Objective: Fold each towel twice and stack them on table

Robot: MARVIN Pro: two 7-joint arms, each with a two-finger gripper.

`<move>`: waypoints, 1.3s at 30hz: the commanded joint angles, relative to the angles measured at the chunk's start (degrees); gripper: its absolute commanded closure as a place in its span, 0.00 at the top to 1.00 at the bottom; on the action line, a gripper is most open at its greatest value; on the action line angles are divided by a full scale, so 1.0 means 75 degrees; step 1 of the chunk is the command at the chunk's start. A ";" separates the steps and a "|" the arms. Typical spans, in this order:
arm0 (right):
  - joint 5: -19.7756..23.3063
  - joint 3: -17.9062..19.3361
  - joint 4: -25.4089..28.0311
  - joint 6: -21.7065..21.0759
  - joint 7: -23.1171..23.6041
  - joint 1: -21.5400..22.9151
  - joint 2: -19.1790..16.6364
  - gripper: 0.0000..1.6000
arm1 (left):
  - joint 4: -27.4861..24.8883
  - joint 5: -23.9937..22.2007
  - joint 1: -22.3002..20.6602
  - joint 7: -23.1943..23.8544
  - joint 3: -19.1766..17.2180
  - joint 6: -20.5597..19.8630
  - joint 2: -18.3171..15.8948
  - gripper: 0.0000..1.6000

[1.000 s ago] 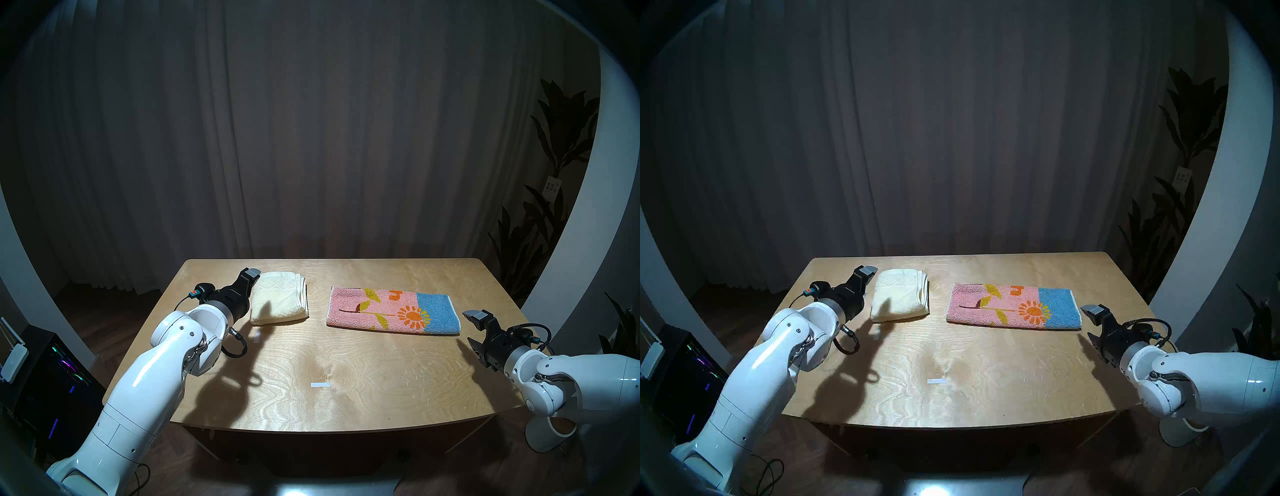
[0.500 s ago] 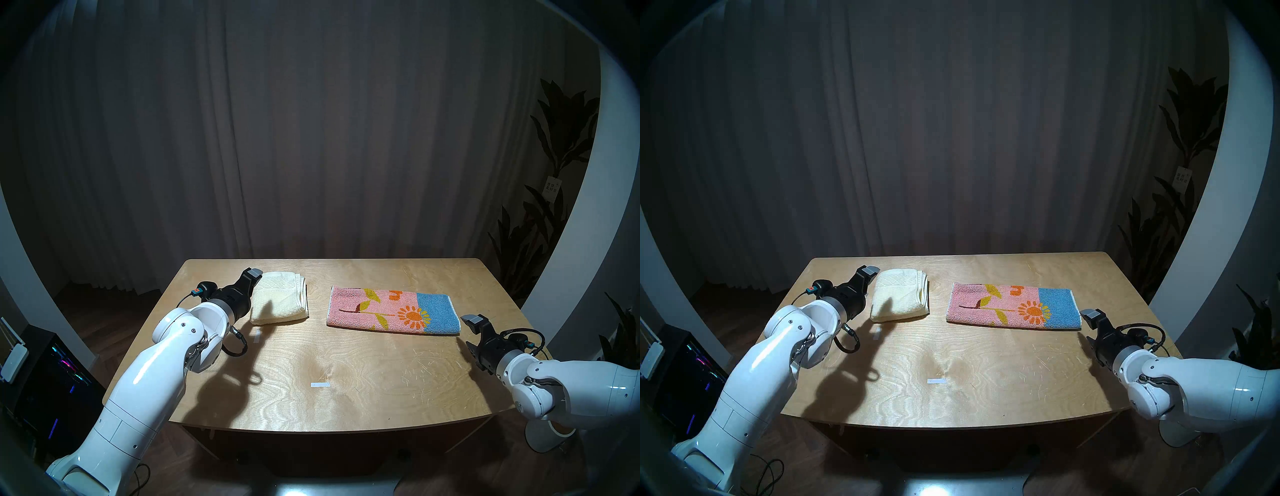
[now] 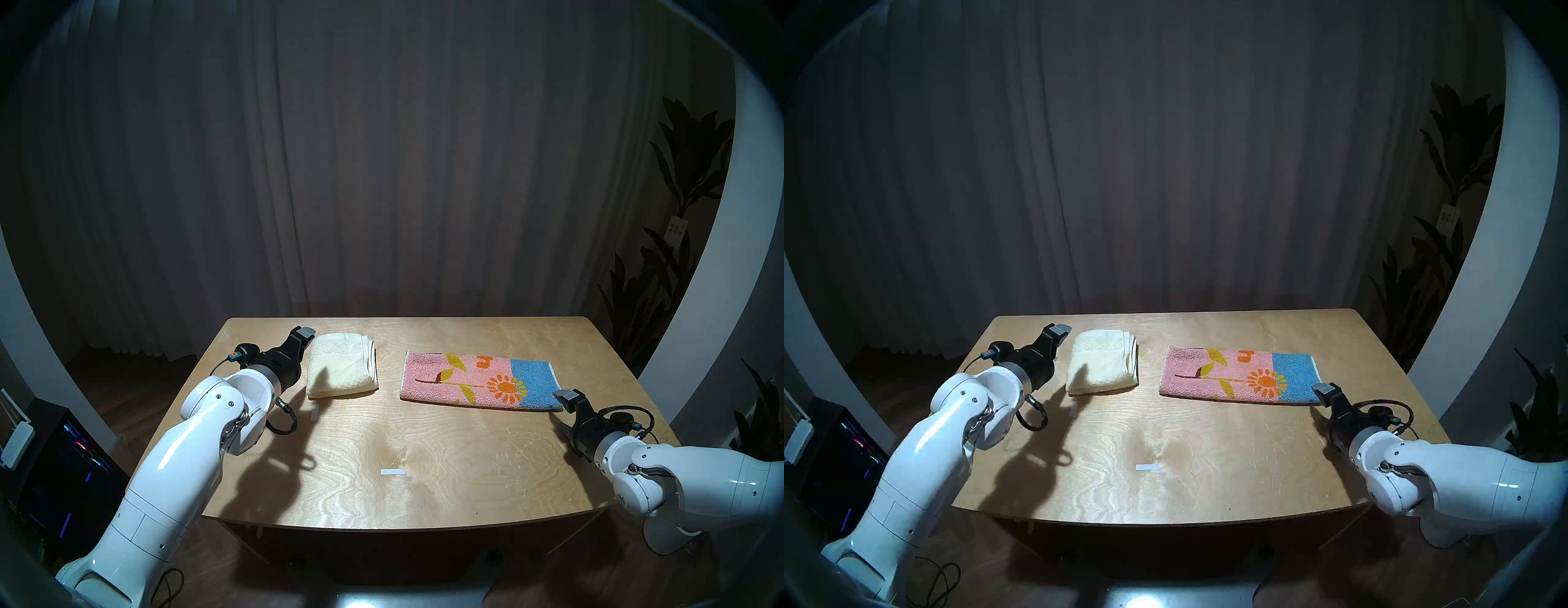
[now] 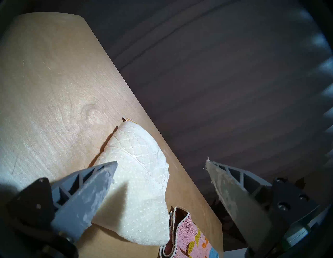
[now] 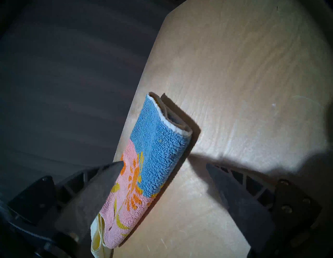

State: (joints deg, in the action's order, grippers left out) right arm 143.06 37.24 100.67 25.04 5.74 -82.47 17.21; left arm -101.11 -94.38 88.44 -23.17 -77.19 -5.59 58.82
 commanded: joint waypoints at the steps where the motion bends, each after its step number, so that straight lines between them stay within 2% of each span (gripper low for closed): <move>1: -0.0202 0.0009 -0.0142 0.0096 -0.0289 0.0246 0.0373 1.00 | -0.0192 -0.0019 -0.0002 0.0070 -0.0104 0.0032 -0.0040 1.00; 13: -0.0307 -0.0028 -0.0336 -0.0193 -0.0980 0.0545 0.0592 1.00 | -0.0162 -0.0037 0.0006 0.0008 -0.0118 0.0027 -0.0059 1.00; 24: -0.0438 -0.0091 -0.0577 -0.0177 -0.1341 0.0763 0.0880 1.00 | -0.0157 -0.0026 -0.0026 -0.0103 -0.0099 0.0062 -0.0048 1.00; 34: -0.0693 -0.0218 -0.0973 -0.0068 -0.1916 0.1124 0.1317 1.00 | -0.0180 -0.0014 -0.0046 -0.0174 -0.0086 0.0099 -0.0046 1.00; 39: -0.0832 -0.0277 -0.1085 -0.0054 -0.1935 0.1191 0.1397 1.00 | -0.0203 -0.0011 -0.0042 -0.0204 -0.0088 0.0099 -0.0060 1.00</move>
State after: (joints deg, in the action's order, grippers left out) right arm 137.41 36.41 94.68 24.29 -7.05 -73.55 25.15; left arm -101.37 -94.49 88.98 -24.59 -77.55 -4.97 58.32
